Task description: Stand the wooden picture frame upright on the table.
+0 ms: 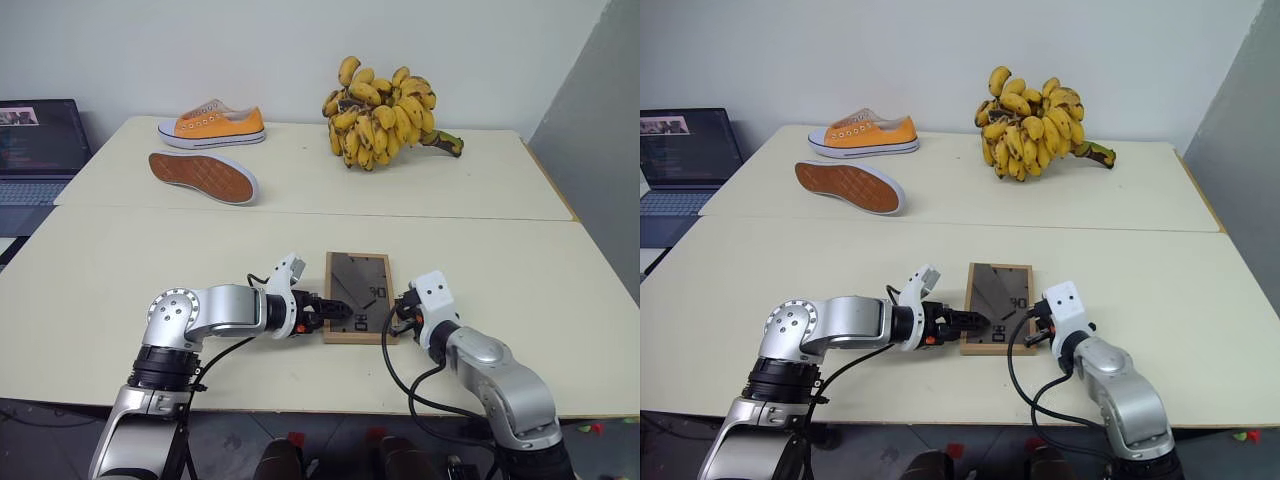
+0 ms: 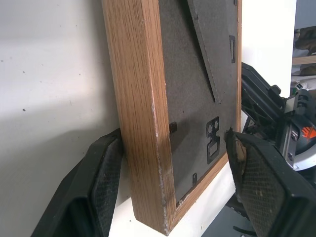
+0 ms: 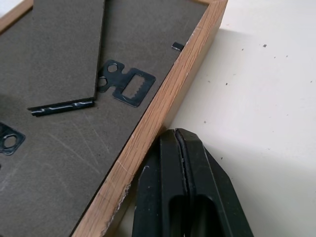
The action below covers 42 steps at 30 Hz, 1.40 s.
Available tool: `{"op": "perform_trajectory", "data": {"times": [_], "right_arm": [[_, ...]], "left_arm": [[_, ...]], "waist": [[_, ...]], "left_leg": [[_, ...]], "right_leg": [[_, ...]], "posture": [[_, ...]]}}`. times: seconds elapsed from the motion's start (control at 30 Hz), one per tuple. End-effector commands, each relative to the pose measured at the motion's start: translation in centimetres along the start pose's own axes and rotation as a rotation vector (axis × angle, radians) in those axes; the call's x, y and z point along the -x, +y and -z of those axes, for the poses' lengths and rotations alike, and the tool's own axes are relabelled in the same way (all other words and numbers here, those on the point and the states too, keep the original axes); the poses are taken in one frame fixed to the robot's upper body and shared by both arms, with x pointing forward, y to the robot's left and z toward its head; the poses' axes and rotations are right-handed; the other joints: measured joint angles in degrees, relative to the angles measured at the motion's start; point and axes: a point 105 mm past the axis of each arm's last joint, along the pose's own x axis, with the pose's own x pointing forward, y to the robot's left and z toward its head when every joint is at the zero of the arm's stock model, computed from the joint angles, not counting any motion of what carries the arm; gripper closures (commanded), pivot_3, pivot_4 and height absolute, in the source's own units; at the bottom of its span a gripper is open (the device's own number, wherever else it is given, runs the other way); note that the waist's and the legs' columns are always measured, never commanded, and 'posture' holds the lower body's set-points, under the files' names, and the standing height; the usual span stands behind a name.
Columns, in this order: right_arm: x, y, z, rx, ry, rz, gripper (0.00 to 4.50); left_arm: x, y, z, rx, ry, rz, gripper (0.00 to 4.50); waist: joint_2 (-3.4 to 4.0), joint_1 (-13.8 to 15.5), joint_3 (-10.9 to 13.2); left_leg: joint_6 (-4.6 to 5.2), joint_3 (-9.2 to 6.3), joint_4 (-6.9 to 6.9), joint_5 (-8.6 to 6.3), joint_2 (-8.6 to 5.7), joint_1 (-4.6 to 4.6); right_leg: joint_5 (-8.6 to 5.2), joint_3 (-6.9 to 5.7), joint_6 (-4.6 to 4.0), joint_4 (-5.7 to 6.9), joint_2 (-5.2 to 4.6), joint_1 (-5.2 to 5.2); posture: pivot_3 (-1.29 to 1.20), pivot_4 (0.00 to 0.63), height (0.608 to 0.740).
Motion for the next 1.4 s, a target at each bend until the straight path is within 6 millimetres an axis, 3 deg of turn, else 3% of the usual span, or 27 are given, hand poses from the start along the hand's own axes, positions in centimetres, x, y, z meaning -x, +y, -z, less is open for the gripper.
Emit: {"op": "perform_trajectory", "data": {"times": [0.03,0.13,0.3,0.4,0.8,1.1,1.4], "right_arm": [[0.1,0.4,-1.3,0.006,-0.049,-0.016,4.50],[0.1,0.2,-1.3,0.009,-0.050,-0.009,4.50],[0.1,-0.1,-1.4,0.020,-0.055,-0.001,4.50],[0.1,-0.2,-1.4,0.021,-0.055,0.001,4.50],[0.1,-1.7,-1.7,0.043,-0.069,0.041,4.50],[1.6,-6.0,-1.4,0.084,-0.060,0.157,4.50],[1.8,-6.0,-1.8,0.096,-0.073,0.159,4.50]], "left_arm": [[-0.2,0.4,0.3,0.017,0.003,-0.010,1.10],[-0.2,0.1,0.1,0.019,-0.007,0.002,1.49],[-0.3,-0.4,-0.4,0.022,-0.027,0.020,2.53],[-0.3,-0.7,-0.6,0.026,-0.036,0.034,2.88],[-0.5,-1.6,-1.1,0.045,-0.053,0.086,3.12],[-0.4,-1.6,-1.9,0.043,-0.021,0.097,3.13],[-0.5,-2.2,-2.2,0.047,-0.036,0.124,3.19]], "waist": [[0.00,0.02,0.00],[0.00,0.03,0.01],[-0.02,0.05,0.03],[-0.03,0.05,0.04],[-0.07,0.09,0.06],[-0.11,0.28,0.09],[-0.12,0.27,0.10]], "left_leg": [[0.00,0.00,0.00,0.00,0.00,0.00],[0.00,0.00,0.00,0.00,0.00,-0.03],[0.00,0.00,-0.02,0.00,-0.01,-0.11],[0.00,0.00,-0.02,0.00,0.00,-0.12],[0.00,0.00,-0.02,0.00,-0.01,-0.12],[0.00,0.00,-0.02,0.00,-0.04,-0.17],[0.00,0.01,-0.06,0.00,-0.05,-0.21]], "right_leg": [[0.00,0.00,0.00,0.00,0.00,0.00],[0.00,0.00,-0.01,-0.02,0.00,-0.01],[0.01,0.00,-0.02,-0.04,0.00,-0.09],[0.01,-0.01,-0.03,-0.06,-0.01,-0.09],[0.01,-0.01,-0.01,-0.07,-0.01,-0.08],[0.01,-0.02,-0.01,-0.11,-0.02,-0.09],[0.01,-0.01,-0.03,-0.12,-0.03,-0.12]], "posture": [[0.00,0.150,0.740],[0.00,0.150,0.740],[0.00,0.150,0.740],[0.00,0.150,0.740],[0.00,0.150,0.740],[0.00,0.150,0.740],[0.00,0.150,0.740]]}}
